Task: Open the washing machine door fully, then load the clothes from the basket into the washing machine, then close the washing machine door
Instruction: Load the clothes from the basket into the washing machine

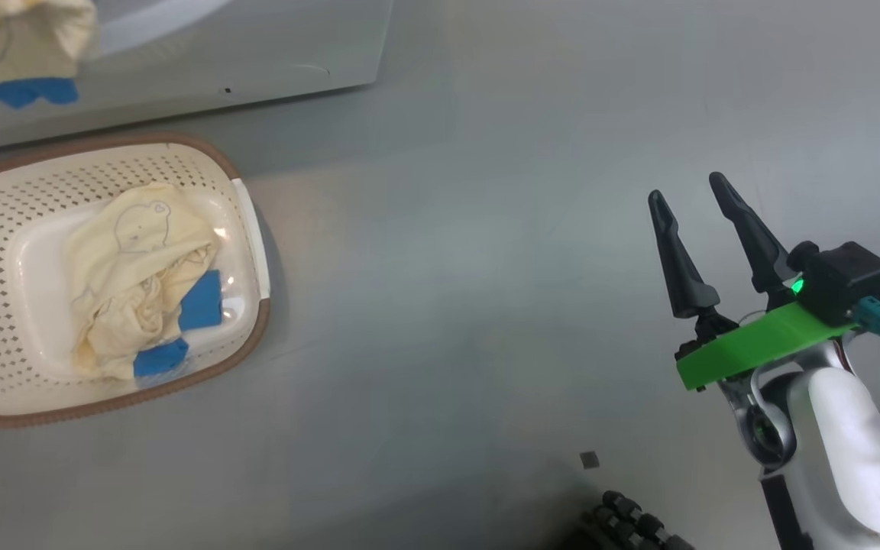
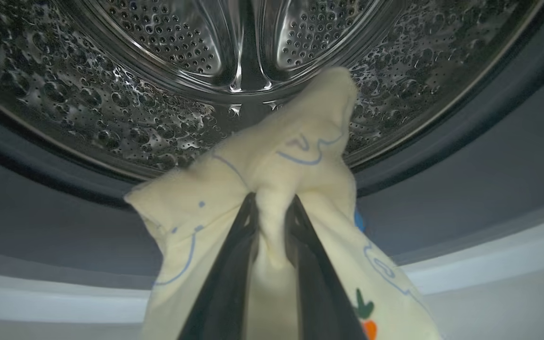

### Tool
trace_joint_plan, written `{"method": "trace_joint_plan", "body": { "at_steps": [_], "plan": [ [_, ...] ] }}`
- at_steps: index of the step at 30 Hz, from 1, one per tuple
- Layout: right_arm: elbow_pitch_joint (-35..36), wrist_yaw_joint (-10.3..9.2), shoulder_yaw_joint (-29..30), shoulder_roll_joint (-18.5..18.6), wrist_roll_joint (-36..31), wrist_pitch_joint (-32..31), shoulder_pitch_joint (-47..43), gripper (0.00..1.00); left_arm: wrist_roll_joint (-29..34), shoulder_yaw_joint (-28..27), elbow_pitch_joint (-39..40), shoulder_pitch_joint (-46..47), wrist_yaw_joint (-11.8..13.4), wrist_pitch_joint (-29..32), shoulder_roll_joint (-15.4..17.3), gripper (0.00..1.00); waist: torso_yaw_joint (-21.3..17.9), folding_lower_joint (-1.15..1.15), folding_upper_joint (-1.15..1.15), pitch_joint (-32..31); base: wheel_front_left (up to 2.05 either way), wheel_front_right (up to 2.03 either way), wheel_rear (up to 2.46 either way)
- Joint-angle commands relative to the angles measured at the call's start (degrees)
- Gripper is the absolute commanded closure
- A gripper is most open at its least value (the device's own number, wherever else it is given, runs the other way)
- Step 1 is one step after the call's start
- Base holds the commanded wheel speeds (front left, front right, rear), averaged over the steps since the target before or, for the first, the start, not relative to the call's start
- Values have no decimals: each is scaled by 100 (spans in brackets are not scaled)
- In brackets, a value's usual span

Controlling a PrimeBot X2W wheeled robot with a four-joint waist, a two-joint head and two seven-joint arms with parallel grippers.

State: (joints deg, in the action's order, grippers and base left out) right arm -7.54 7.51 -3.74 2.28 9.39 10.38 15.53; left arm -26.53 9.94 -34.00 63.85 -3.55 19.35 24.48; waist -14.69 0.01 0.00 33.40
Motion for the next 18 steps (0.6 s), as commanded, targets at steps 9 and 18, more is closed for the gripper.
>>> {"method": "trace_joint_plan", "body": {
  "at_steps": [9,18],
  "plan": [
    [-10,-2,-207,60,151,220,294,0,327,-51,-58,1533,-148,-575,657,100,-198,-1,0,671,0,0,0],
    [-79,-2,-267,60,171,287,416,0,222,-150,-663,2450,-199,-1490,483,100,-140,-1,0,916,0,0,0]
  ]
}}
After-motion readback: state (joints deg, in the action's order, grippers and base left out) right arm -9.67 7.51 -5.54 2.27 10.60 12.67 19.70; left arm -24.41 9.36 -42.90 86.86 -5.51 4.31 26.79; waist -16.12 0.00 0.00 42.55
